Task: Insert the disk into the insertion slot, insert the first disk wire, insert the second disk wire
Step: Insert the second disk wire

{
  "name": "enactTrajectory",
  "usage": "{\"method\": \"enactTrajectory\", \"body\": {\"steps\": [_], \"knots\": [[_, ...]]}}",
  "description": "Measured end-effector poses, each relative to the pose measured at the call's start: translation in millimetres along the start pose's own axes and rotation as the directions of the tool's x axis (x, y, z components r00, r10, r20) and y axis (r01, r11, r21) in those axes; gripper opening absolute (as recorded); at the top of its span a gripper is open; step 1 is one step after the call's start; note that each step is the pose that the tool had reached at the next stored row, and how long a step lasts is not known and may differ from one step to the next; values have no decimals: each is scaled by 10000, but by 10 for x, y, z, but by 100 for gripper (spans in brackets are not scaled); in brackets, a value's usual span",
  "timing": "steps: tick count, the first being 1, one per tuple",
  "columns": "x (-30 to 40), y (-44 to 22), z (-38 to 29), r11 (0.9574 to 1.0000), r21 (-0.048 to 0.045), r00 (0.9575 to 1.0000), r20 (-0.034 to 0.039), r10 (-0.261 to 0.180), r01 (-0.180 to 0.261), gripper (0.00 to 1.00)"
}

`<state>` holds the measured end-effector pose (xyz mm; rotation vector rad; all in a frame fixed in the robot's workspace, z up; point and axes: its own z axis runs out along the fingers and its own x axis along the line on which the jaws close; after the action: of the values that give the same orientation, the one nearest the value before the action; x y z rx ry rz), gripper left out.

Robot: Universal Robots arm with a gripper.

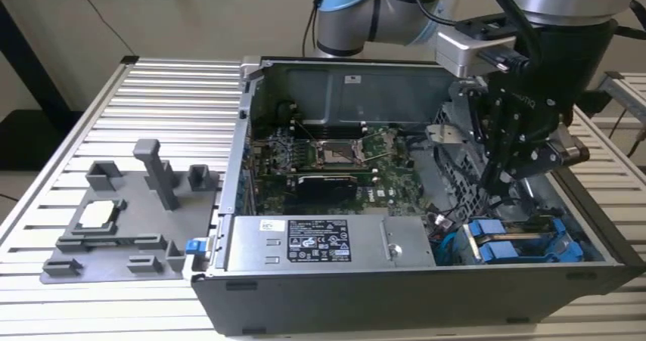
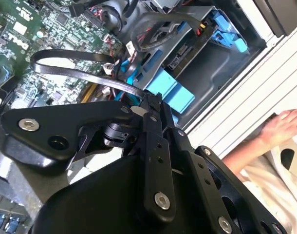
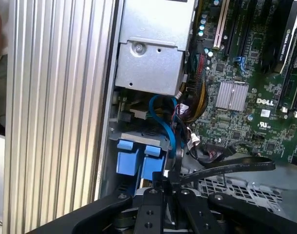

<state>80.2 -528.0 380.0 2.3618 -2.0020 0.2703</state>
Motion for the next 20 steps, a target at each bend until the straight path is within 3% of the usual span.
{"method": "enactTrajectory", "body": {"steps": [12, 13, 14, 18, 19, 20], "knots": [[235, -51, 41, 9999, -139, 9999, 130, -2, 4, 16], [235, -50, 41, 9999, -135, 9998, 180, 32, -29, 16], [235, -51, 42, 9999, -121, 9995, 303, 79, -76, 16], [239, -55, 45, 9998, -52, 9960, 874, 207, -203, 16], [247, -64, 48, 9998, -86, 9954, 931, 210, -203, 16], [253, -81, 51, 9996, -198, 9952, 953, 206, -188, 16]]}}
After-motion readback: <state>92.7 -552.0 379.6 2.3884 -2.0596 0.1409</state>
